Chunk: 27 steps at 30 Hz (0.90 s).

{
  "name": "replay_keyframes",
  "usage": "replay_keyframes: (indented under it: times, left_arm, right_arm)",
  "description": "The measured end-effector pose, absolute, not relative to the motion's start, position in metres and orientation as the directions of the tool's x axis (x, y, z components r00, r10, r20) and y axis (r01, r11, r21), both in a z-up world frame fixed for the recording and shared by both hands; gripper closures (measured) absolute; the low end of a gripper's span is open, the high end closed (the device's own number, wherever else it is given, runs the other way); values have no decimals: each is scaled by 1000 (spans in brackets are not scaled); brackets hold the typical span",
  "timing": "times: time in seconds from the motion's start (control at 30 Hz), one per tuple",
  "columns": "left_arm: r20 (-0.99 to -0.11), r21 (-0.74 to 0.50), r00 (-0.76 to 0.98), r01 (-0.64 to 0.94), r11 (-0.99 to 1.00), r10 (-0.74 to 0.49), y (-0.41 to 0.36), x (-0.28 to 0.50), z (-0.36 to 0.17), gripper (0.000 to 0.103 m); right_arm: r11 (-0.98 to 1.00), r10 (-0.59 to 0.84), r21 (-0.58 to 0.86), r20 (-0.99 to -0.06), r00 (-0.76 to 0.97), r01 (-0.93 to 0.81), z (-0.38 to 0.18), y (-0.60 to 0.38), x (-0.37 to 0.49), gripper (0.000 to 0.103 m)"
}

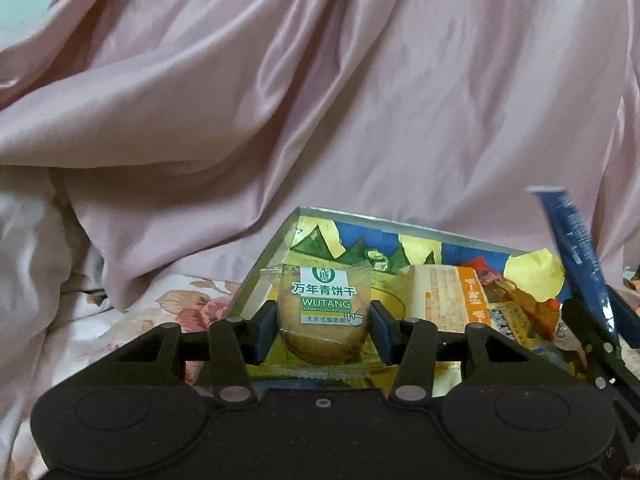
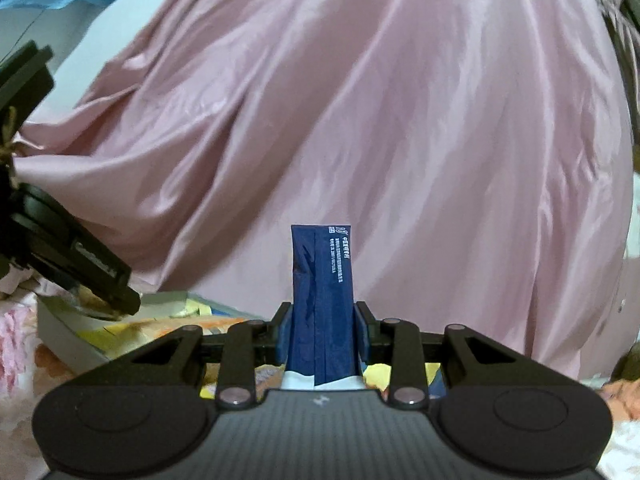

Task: Organize snacks
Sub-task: 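Lower the cake and blue packet into the tray and open both tools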

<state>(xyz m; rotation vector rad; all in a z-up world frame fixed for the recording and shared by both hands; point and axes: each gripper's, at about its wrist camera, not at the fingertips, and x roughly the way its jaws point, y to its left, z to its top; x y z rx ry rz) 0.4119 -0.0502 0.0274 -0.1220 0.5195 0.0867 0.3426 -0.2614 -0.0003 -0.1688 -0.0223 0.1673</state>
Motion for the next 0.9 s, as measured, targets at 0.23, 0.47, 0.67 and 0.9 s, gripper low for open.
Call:
replay_keyframes:
  times: [0.23,0.47,0.67,0.9]
  left_arm:
    - [-523,-92,852,-101,991,38,-50,419,18,52]
    - [-522,-83,851,-114,990,54,-45,418,16,37]
    - [-487,-92,871,-126,988,66,-45,408,24,13]
    - [-441,-79,894,-120,990,74,-51,394,38,1]
  right_arm:
    - [965,203,-156,-56,978,-209,-10,-258,356,66]
    - [960,213,-166,-81,974,-223,-17,-248,359,64]
    - [968,205,-134,-77,976,-214,-14,-254,360,37]
    - [973,192,-123,-44,980,-196,-1,-258,352,12]
